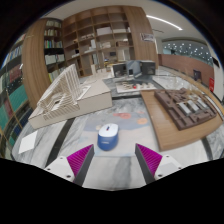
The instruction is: Arrange mouse
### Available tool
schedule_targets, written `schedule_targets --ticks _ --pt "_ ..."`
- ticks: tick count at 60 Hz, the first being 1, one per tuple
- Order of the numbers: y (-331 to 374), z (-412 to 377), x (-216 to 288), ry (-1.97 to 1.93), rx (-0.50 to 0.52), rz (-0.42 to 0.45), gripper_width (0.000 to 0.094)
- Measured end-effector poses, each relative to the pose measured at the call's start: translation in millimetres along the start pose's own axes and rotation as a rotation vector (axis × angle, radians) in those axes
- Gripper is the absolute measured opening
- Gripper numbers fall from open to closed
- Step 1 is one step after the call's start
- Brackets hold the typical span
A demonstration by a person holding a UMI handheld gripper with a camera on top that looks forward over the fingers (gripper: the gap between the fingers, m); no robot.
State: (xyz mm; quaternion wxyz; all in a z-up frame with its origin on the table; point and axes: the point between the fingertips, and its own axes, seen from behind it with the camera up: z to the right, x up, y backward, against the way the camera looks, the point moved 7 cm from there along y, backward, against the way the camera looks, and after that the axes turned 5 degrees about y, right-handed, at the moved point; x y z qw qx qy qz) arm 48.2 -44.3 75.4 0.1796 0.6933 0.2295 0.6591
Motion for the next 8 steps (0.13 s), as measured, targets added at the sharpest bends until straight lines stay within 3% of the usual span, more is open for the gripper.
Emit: schedule_targets --ticks 8 --pt "61.8 52.2 -17.9 -0.047 -0.11 0.105 0.0841"
